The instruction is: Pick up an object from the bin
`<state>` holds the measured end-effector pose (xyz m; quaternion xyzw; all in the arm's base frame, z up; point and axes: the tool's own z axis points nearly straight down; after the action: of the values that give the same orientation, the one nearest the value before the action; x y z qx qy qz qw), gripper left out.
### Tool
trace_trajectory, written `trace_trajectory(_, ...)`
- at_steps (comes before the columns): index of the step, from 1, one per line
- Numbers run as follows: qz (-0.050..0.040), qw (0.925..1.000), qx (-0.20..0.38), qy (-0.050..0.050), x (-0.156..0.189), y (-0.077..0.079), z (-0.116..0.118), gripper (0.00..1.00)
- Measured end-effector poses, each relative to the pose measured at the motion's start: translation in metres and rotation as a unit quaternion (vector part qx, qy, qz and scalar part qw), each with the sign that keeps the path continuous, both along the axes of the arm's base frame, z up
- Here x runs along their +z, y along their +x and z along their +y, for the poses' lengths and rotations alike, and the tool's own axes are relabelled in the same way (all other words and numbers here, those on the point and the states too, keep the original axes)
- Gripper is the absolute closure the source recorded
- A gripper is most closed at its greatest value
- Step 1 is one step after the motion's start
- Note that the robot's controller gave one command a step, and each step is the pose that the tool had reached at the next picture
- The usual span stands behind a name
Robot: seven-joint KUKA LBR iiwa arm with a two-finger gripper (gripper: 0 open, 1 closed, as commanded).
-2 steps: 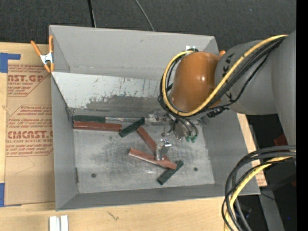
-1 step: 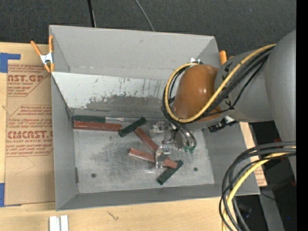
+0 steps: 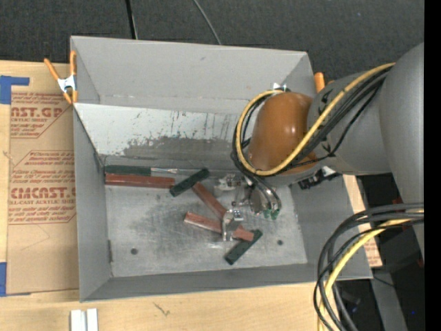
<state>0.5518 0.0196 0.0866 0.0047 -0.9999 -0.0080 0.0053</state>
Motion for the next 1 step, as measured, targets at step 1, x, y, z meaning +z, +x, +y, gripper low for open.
trace_trajectory(1, -0.01, 0.9999, -0.001, -0.005, -0.0045, 0.0013, -0.0022, 1.0)
